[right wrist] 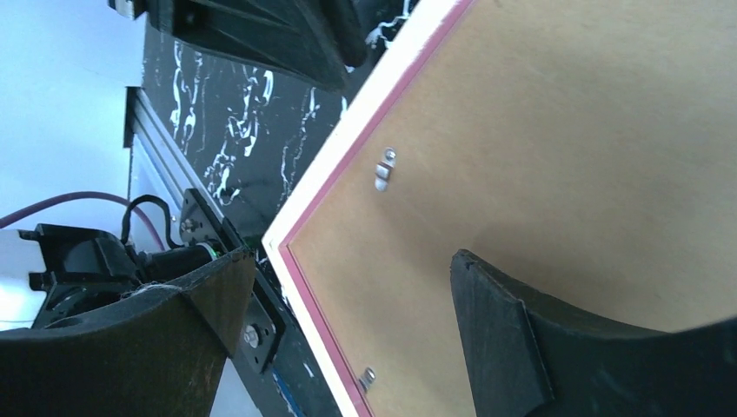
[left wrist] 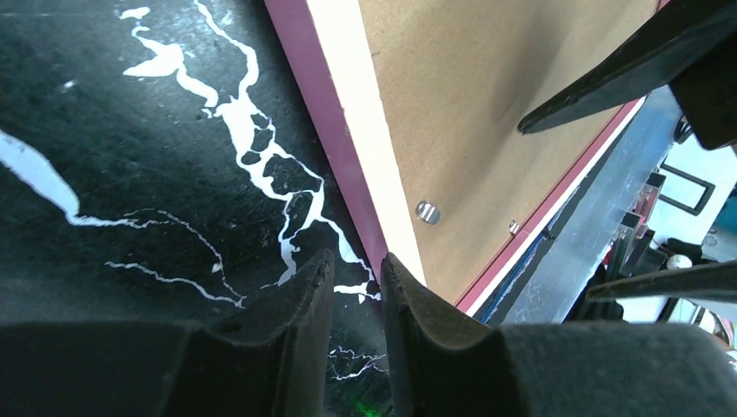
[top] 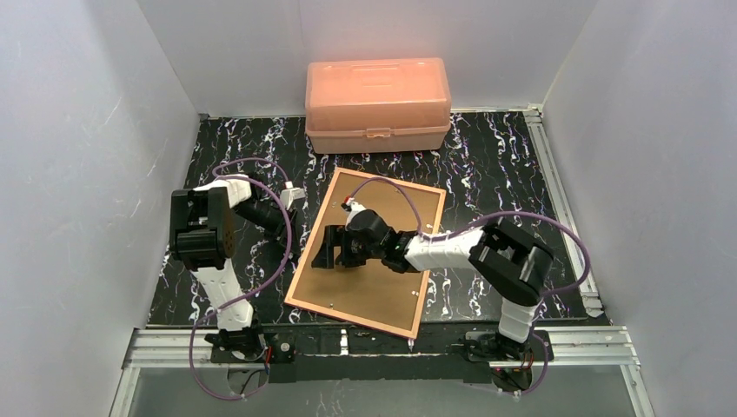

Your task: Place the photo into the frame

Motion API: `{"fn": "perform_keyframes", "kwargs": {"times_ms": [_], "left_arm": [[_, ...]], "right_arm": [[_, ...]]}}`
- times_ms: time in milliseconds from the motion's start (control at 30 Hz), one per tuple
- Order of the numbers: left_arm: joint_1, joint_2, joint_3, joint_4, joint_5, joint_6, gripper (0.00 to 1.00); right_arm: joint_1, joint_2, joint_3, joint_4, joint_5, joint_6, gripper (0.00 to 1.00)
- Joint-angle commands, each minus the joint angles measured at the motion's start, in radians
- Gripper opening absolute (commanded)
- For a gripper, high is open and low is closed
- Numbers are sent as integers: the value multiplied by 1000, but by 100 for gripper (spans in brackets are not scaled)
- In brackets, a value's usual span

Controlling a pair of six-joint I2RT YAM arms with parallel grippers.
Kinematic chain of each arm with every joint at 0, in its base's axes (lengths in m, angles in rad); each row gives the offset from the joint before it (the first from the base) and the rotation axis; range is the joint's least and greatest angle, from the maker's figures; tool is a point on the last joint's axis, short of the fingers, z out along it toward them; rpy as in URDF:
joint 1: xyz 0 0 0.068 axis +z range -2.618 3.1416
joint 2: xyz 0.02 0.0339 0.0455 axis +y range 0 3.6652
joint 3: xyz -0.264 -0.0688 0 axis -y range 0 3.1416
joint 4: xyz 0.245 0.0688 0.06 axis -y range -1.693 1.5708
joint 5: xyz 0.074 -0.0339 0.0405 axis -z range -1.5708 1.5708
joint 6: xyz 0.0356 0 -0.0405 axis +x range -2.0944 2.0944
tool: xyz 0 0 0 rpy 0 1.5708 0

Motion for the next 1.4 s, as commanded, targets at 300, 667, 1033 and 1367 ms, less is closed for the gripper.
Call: {"fn": "perform_keyframes", "kwargs": {"times_ms": [300,667,1033,1367], "left_arm": [[-10,31,52,-117,72,126,28],[-41,68,45,-86,39,118,28],[-41,70,40,-77,13,106,14],[-41,67,32,-77,13,106,12]], "right_arm": [[51,147,111,187,-9,40,89],[70,194,118,214,-15,60,89],[74,230,130,248,-39,82,88],[73,260,160,227,-35,63,88]]}}
